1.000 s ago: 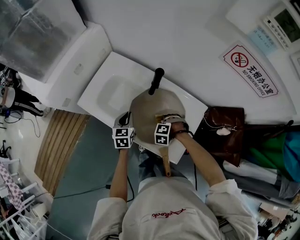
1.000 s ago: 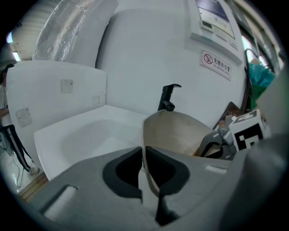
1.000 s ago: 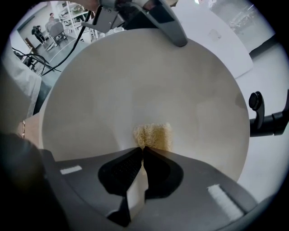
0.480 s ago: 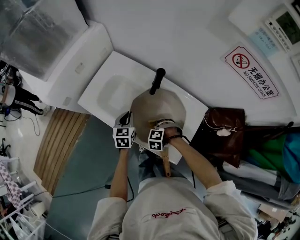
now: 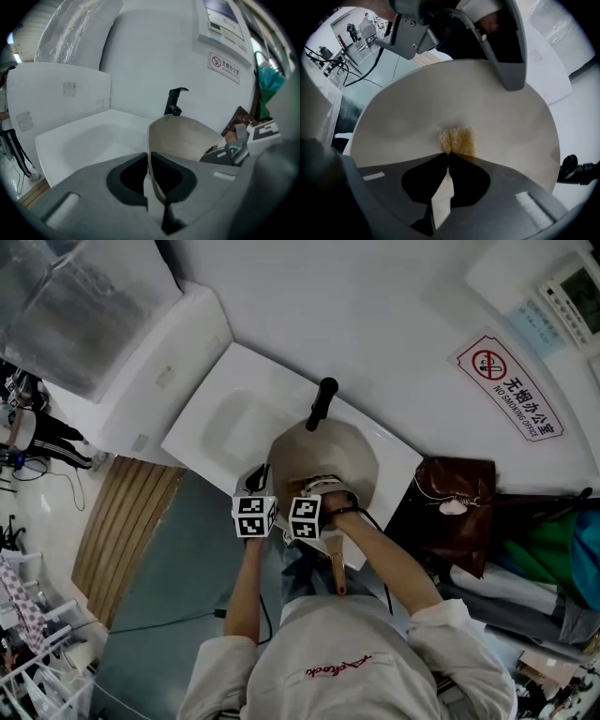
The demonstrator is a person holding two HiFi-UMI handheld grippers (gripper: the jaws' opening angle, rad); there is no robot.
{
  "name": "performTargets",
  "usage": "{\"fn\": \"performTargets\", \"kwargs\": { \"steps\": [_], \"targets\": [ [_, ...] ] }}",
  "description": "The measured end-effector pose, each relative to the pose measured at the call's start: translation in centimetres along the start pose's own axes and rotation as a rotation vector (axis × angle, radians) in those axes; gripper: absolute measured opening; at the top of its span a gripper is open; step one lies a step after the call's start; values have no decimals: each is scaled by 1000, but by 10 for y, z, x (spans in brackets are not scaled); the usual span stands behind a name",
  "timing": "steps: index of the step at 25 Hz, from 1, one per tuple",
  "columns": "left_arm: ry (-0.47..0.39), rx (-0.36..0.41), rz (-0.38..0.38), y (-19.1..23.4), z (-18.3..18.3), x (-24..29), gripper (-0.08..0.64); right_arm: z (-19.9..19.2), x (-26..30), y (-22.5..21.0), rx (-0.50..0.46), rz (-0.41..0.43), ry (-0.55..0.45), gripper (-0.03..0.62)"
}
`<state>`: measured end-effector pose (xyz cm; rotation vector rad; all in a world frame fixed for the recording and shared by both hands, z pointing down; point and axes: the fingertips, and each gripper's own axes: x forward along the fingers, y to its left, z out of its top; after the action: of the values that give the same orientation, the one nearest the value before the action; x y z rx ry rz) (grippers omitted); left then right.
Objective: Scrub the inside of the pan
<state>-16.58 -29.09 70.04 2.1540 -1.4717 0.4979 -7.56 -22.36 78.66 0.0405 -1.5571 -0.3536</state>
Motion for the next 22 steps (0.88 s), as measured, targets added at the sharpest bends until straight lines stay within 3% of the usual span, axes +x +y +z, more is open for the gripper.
{"fn": "performTargets", "kwargs": {
  "steps": [12, 22],
  "targets": [
    [0, 4, -6, 0, 1, 1, 25, 0, 2, -40, 30, -44, -7, 23],
    [5, 12, -6, 1, 0, 1, 25, -23, 3, -57, 77, -67, 16, 23]
  ]
}}
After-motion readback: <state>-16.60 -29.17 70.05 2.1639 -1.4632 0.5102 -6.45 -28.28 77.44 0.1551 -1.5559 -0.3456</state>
